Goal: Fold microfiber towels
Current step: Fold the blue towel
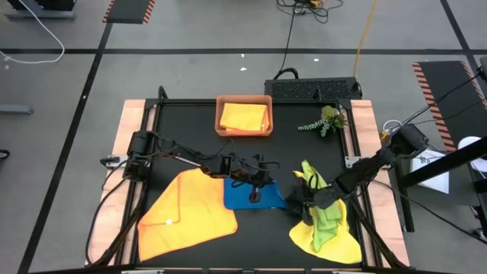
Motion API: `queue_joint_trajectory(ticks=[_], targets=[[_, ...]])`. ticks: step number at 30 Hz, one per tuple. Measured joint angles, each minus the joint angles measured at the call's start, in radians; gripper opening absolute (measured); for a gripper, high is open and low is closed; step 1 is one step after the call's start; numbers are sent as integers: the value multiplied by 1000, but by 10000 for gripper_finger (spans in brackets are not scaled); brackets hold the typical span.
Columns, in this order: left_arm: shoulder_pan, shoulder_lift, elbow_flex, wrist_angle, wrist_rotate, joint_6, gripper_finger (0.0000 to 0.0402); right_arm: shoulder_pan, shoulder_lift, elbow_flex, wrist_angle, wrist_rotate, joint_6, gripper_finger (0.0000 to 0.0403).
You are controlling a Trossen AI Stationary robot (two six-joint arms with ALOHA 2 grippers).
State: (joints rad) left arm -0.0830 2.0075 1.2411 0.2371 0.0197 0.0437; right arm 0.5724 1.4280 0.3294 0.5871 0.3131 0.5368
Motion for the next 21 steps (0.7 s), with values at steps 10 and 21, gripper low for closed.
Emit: queue_joint_trajectory(ticks=[10,21], targets=[[3,0,0,-2,-31,-13,5,-1,30,5,-1,82,1,178],[24,0,0,-2,-49,-56,7,-1,87,131,-198,200,16,178]])
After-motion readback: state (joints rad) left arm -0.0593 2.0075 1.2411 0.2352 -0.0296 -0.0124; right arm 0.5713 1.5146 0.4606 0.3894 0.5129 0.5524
